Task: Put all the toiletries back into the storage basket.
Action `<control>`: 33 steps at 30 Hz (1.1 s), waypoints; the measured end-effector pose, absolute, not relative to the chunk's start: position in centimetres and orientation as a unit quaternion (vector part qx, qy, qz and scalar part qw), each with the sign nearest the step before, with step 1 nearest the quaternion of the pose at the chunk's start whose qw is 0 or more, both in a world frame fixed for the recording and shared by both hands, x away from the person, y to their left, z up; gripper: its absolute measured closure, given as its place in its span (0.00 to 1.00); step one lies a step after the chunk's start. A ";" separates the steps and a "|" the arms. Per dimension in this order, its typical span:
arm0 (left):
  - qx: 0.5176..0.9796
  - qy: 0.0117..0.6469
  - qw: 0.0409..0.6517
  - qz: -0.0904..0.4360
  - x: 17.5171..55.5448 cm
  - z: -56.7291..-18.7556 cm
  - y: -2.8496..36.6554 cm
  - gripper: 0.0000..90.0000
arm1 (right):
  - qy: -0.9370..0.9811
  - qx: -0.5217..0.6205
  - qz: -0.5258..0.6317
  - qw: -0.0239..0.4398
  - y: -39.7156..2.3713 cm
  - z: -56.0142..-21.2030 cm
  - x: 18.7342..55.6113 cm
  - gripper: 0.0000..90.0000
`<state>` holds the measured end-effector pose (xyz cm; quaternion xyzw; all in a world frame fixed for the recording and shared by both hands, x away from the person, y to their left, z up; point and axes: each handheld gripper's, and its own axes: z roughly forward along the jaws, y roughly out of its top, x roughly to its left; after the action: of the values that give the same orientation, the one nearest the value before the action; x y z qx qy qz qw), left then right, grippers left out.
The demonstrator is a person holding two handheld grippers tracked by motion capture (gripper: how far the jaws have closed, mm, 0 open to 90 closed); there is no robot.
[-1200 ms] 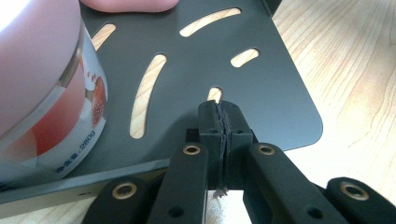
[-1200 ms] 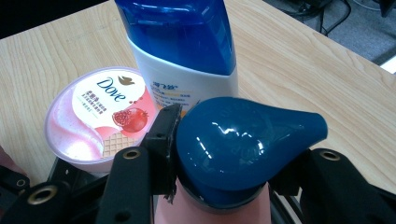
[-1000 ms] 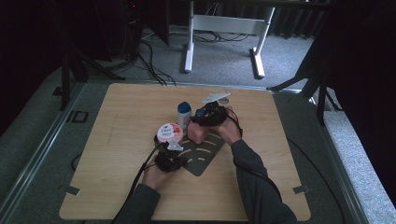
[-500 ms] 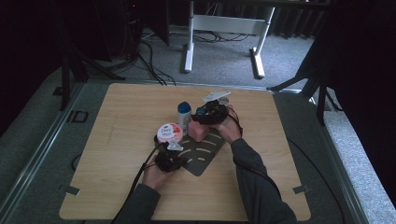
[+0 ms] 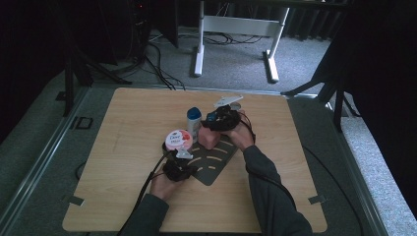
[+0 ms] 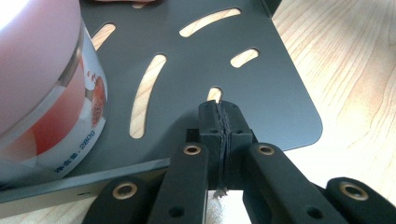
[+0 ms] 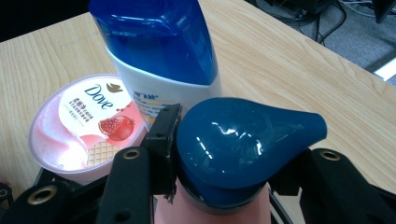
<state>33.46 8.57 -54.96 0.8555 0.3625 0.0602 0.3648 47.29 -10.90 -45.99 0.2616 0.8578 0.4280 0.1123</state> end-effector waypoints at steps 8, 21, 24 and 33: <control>0.855 0.363 0.366 0.061 33.5 -55.0 8.6 0.99 | 0.858 0.259 0.431 0.104 -11.0 -46.1 47.2 0.58; 0.855 0.363 0.366 0.059 33.5 -55.0 8.6 0.99 | 0.864 0.259 0.420 0.096 -11.6 -47.0 47.0 0.40; 0.855 0.364 0.365 0.059 33.5 -55.0 8.6 0.99 | 0.865 0.262 0.416 0.101 -11.7 -47.2 46.7 0.35; 0.855 0.364 0.366 0.059 33.5 -55.0 8.6 0.99 | 0.865 0.266 0.411 0.107 -12.7 -47.8 45.4 0.30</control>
<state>33.47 8.61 -54.99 0.8547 0.3636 0.0591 0.3658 45.44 -12.69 -47.82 0.2656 0.8654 0.4113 0.1068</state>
